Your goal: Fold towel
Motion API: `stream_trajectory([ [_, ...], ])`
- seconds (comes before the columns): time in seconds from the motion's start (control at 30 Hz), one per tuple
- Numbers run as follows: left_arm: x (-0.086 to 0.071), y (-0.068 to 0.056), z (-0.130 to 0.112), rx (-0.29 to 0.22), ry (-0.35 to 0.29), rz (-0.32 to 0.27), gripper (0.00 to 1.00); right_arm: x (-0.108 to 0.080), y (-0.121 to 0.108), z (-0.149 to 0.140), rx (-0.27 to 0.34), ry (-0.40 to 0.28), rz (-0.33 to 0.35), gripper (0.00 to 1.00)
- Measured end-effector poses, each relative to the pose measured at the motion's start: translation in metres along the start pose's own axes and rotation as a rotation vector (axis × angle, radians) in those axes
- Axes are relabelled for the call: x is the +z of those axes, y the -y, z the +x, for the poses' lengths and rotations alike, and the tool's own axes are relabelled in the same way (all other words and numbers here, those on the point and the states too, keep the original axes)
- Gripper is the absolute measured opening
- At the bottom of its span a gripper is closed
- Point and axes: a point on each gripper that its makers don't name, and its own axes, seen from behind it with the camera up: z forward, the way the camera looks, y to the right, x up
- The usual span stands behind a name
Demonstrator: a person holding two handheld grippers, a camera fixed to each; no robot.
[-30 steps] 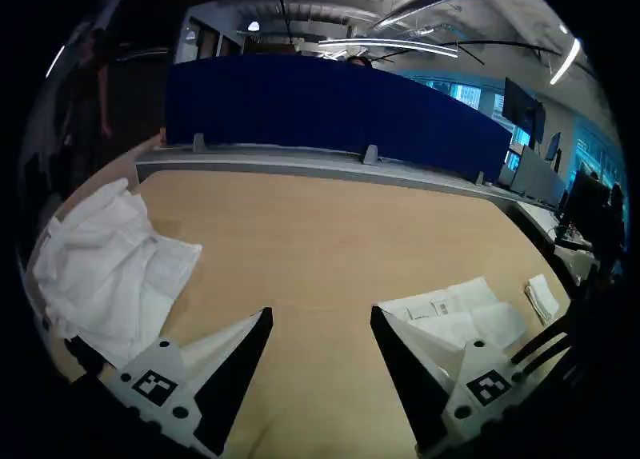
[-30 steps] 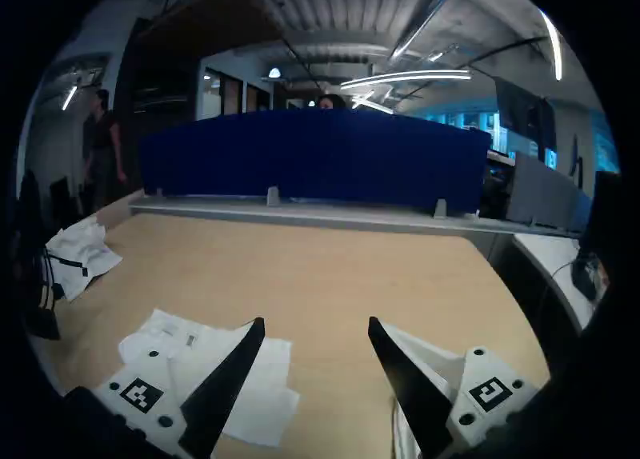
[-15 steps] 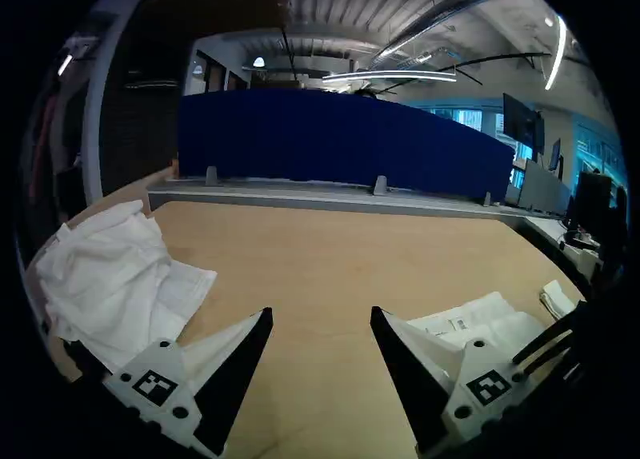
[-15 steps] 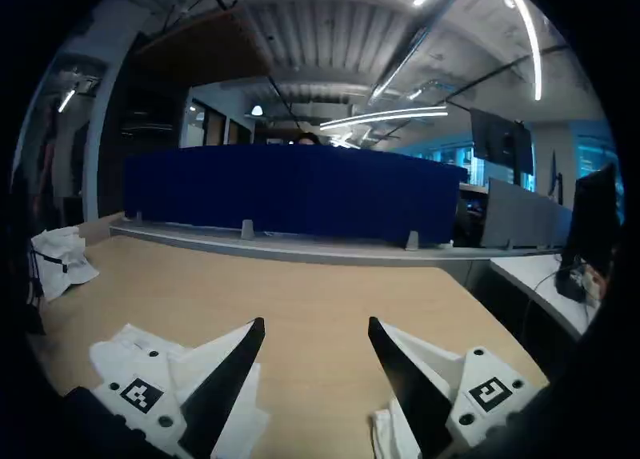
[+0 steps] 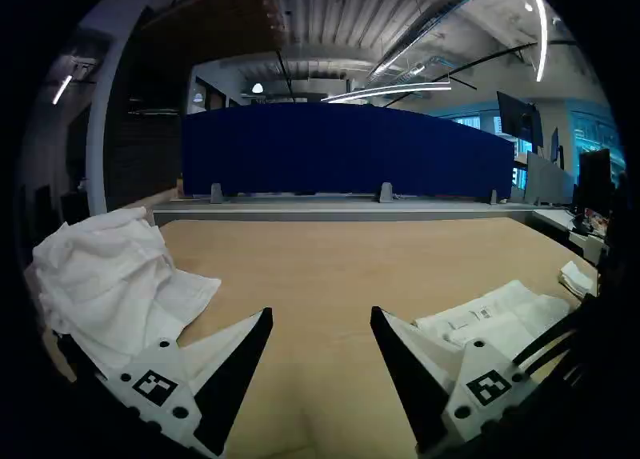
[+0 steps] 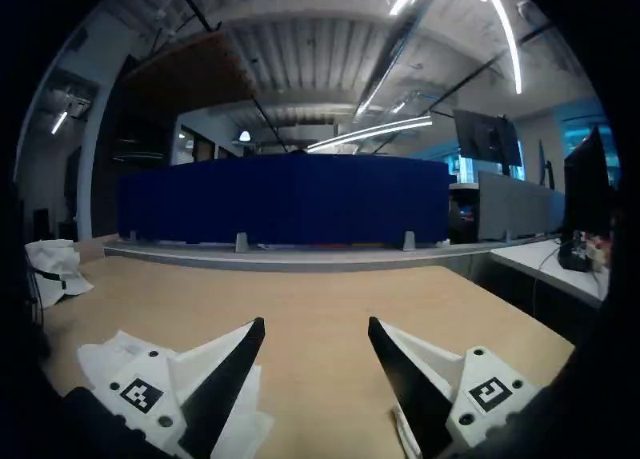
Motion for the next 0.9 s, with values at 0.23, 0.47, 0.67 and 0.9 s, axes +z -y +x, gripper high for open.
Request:
stream_trajectory([
  [0.23, -0.002, -0.001, 0.006, 0.013, -0.042, 0.003, 0.9, 0.003, 0.003, -0.007, -0.006, -0.015, -0.005, 1.0],
  [0.47, -0.006, 0.0, 0.008, 0.014, -0.066, 0.015, 0.9, 0.001, 0.004, -0.009, -0.012, -0.036, -0.012, 1.0],
  [0.67, -0.009, 0.003, 0.013, 0.011, -0.097, 0.033, 0.9, -0.006, 0.003, -0.006, -0.001, -0.08, -0.021, 1.0],
  [0.9, -0.012, 0.004, 0.015, 0.018, -0.122, 0.051, 0.9, -0.007, 0.003, -0.005, 0.0, -0.086, -0.022, 1.0],
])
